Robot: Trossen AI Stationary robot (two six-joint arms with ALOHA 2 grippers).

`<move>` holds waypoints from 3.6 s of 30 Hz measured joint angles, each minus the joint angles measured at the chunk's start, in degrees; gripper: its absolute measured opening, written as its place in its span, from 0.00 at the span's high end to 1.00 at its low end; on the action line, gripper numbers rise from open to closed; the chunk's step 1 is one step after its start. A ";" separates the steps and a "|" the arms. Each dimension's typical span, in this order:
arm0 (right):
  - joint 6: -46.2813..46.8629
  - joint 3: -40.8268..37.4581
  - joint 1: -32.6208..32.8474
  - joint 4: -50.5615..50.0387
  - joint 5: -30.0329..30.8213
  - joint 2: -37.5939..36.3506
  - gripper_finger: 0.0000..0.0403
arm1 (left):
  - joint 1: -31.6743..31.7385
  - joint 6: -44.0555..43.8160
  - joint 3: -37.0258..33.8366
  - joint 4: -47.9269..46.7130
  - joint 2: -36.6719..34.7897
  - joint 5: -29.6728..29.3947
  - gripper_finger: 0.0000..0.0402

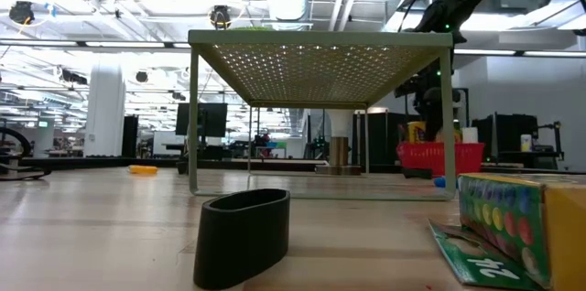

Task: Pick & Place Office Desk Supplies
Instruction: Put the top yellow crayon box into the red bin, then put the yellow crayon box into the red bin

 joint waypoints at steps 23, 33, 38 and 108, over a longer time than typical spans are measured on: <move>7.98 0.02 -0.13 -0.82 2.89 0.00 0.62 | 0.00 -0.60 0.00 0.39 0.00 0.50 0.79; 7.71 0.02 0.95 -3.62 1.57 0.02 0.66 | 0.00 -0.60 0.00 1.48 0.00 0.49 0.79; 7.66 0.02 0.16 -5.37 3.29 0.04 0.70 | -0.11 -0.60 0.00 1.48 0.00 0.50 0.79; 91.12 0.07 69.09 -5.46 0.29 -37.55 0.57 | -10.55 -26.69 -3.09 -1.76 4.02 10.18 0.79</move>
